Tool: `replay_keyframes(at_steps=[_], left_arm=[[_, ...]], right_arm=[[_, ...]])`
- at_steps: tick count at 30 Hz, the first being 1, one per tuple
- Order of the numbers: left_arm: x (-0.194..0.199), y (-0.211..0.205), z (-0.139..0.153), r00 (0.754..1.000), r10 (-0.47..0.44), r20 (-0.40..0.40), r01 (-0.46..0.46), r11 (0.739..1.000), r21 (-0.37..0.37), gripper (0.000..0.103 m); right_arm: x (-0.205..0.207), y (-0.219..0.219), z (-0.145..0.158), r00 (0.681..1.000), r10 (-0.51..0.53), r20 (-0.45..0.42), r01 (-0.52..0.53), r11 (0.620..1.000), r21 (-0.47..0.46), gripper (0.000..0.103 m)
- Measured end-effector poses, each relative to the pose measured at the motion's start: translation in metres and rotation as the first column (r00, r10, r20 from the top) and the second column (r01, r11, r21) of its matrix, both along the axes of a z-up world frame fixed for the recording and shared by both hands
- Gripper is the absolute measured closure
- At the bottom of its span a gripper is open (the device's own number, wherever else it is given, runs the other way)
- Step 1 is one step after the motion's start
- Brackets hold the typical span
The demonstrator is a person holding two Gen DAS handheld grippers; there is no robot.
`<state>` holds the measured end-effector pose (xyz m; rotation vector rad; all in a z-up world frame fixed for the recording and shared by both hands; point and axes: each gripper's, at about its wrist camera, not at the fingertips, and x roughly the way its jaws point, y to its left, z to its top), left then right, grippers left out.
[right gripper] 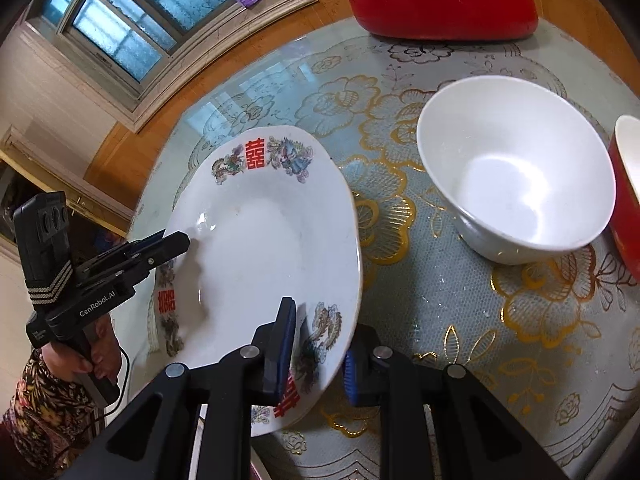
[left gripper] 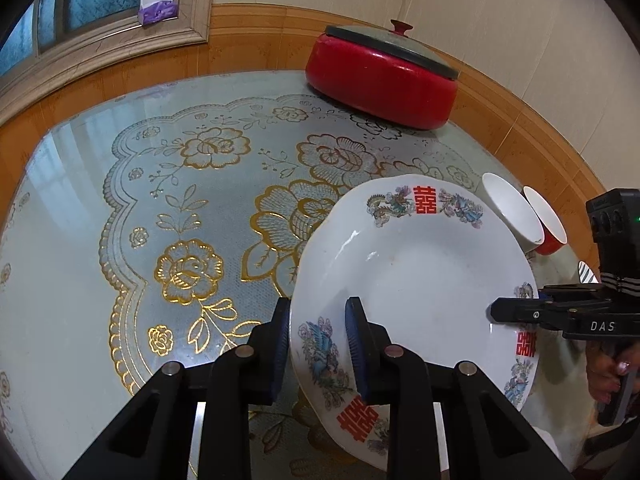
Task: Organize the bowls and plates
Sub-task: 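Lower the left gripper's red-character plate onto the stack while the right gripper holds it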
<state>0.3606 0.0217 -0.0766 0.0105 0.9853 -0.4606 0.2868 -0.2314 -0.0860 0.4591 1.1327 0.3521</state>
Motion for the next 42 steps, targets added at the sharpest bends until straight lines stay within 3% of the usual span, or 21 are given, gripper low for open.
replay_keyframes(at_steps=[8,18,26,31,36,42], left_arm=[[0.003,0.006,0.002,0.998,0.064,-0.019,-0.065,0.996,-0.060,0.076],[-0.007,0.015,0.031,0.996,0.087,0.004,-0.086,0.991,-0.104,0.076],[-0.060,0.022,0.054,0.994,0.096,0.044,-0.090,0.988,-0.122,0.076],[-0.105,0.029,0.052,0.994,0.105,0.018,-0.102,0.987,-0.122,0.076],[-0.150,0.035,0.042,0.993,0.119,-0.011,-0.120,0.985,-0.122,0.076],[-0.182,0.034,0.026,0.992,0.122,-0.030,-0.124,0.990,-0.070,0.076]], right_arm=[[0.009,-0.002,0.005,0.999,-0.028,-0.017,0.029,0.999,0.033,0.083],[0.009,-0.004,0.028,1.000,-0.011,-0.012,0.012,0.995,0.098,0.083],[-0.032,0.005,0.054,0.999,0.041,0.015,-0.043,0.994,0.100,0.083],[-0.069,0.014,0.063,0.997,0.074,0.028,-0.077,0.990,0.118,0.083],[-0.099,0.028,0.056,0.994,0.113,0.002,-0.113,0.987,0.115,0.083],[-0.124,0.041,0.034,0.990,0.127,-0.052,-0.120,0.985,0.120,0.083]])
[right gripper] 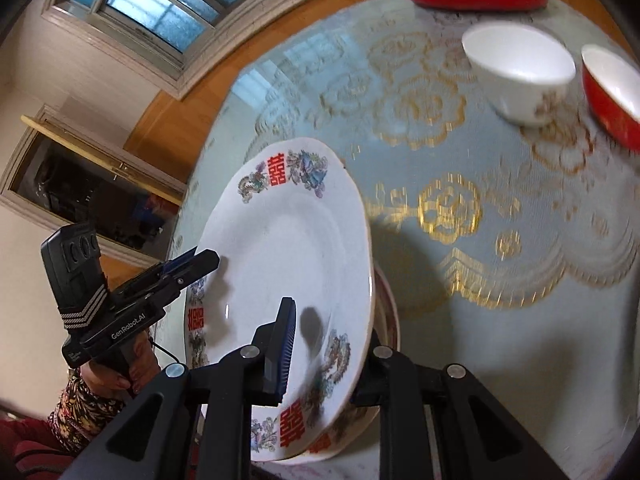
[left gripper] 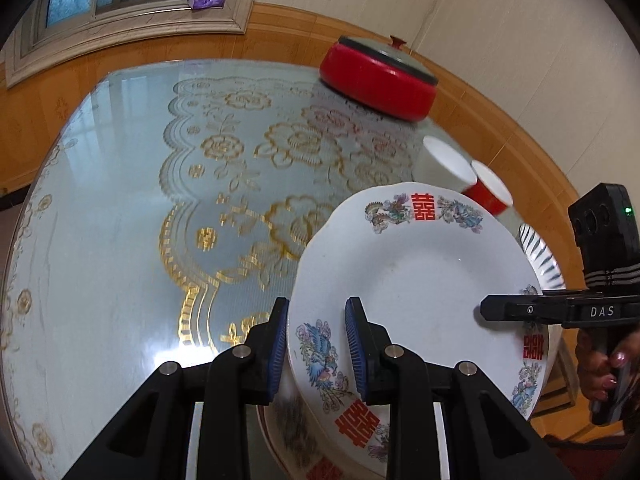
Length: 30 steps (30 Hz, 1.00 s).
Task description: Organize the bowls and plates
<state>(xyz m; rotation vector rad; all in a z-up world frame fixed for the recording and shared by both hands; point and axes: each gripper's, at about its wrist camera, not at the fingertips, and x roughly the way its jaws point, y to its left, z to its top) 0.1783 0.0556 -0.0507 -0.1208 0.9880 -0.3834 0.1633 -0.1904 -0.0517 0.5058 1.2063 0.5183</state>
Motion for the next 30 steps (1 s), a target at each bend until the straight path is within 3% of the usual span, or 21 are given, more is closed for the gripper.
replay_keyframes(at_steps=[15,23,30], left_arm=[[-0.026,-0.007,-0.007,0.998,-0.030,0.051,0.024,0.993,0.115,0.075],[-0.037,-0.007,0.001,0.994,-0.053,0.100,0.042,0.993,0.110,0.070],[-0.042,0.014,0.003,0.993,0.021,0.113,-0.031,0.996,0.088,0.063]], right_arm=[[-0.010,0.017,-0.024,0.998,-0.001,-0.058,0.000,1.000,-0.019,0.081],[-0.003,0.027,-0.025,0.997,0.021,-0.073,-0.025,0.999,-0.049,0.080],[-0.003,0.031,-0.027,0.994,0.028,-0.110,-0.034,0.998,-0.053,0.078]])
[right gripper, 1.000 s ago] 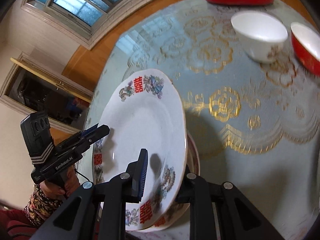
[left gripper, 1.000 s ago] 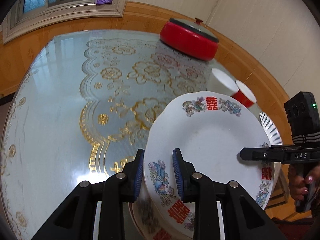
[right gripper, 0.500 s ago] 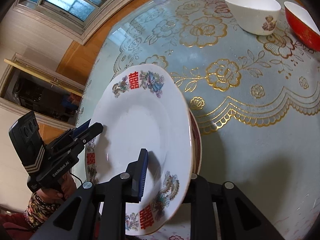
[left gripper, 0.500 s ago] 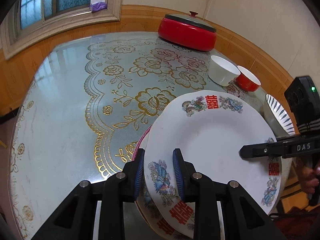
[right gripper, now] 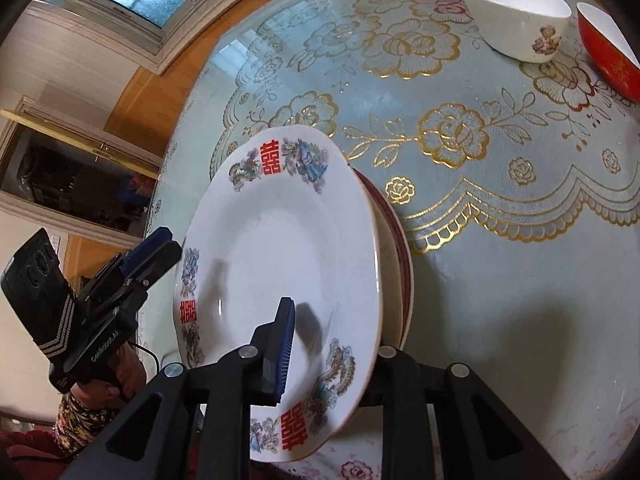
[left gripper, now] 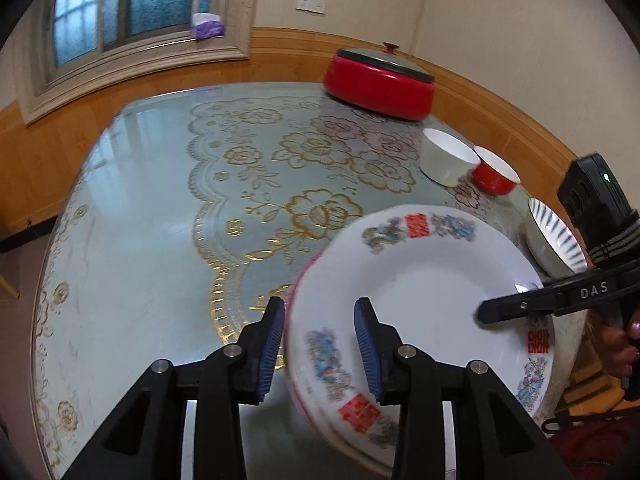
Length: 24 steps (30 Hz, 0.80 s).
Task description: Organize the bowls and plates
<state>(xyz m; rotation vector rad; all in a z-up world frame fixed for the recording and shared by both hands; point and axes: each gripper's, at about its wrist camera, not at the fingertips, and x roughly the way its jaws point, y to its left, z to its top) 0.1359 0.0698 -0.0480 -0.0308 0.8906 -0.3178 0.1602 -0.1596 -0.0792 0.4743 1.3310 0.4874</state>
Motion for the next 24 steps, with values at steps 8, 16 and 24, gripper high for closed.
replay_keyframes(at_steps=[8,16,24], left_arm=[[-0.005,0.021,-0.006,0.997,0.072,-0.018,-0.073,0.997,-0.027,0.052],[-0.012,0.013,-0.010,0.999,0.029,-0.022,-0.030,0.999,-0.034,0.043],[-0.012,0.009,-0.011,0.999,0.002,-0.039,-0.004,0.999,-0.047,0.034]], right_arm=[[-0.009,-0.011,0.014,1.000,-0.005,-0.014,0.004,0.998,-0.058,0.075],[-0.009,-0.006,0.017,0.998,-0.006,0.055,0.013,0.991,-0.130,0.080],[-0.019,0.002,0.033,0.989,-0.044,0.144,0.083,0.957,-0.277,0.078]])
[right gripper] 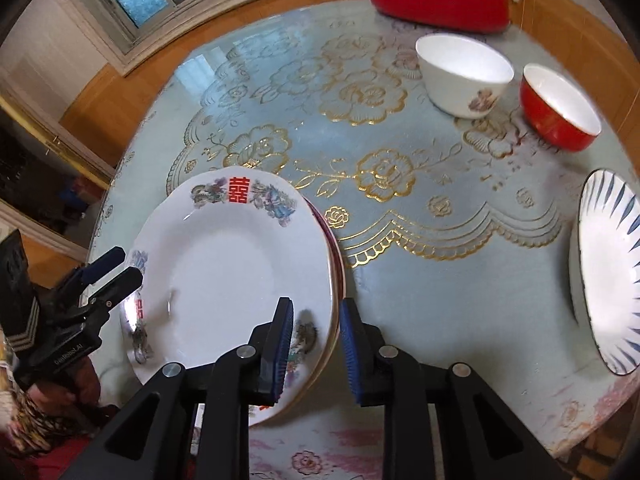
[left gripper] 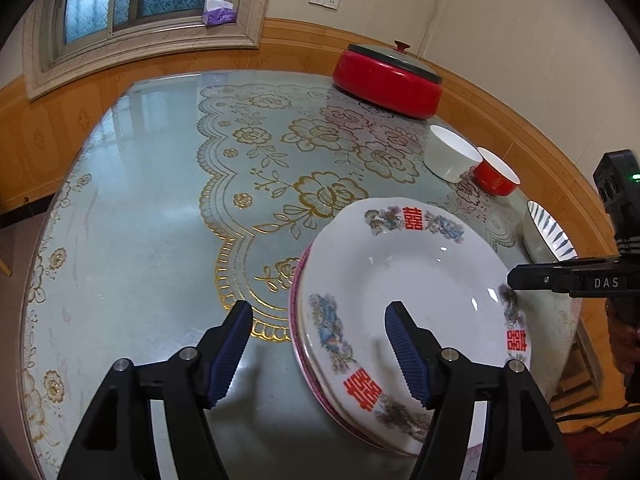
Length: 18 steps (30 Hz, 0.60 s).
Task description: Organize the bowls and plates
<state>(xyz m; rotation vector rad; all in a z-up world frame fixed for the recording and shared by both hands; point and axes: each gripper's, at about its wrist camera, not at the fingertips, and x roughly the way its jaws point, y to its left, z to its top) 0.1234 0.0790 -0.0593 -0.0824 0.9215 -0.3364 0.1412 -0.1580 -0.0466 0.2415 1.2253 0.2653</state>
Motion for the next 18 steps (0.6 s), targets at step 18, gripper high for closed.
replay_keyframes(at_steps=[18], left_arm=[[0.012,-0.019,0.030,1.000,0.001,0.024,0.000,0.999,-0.040,0.026]], right_arm=[[-0.024,-0.032,-0.002,0.994,-0.104,0.047,0.099,0.990,0.098,0.077]])
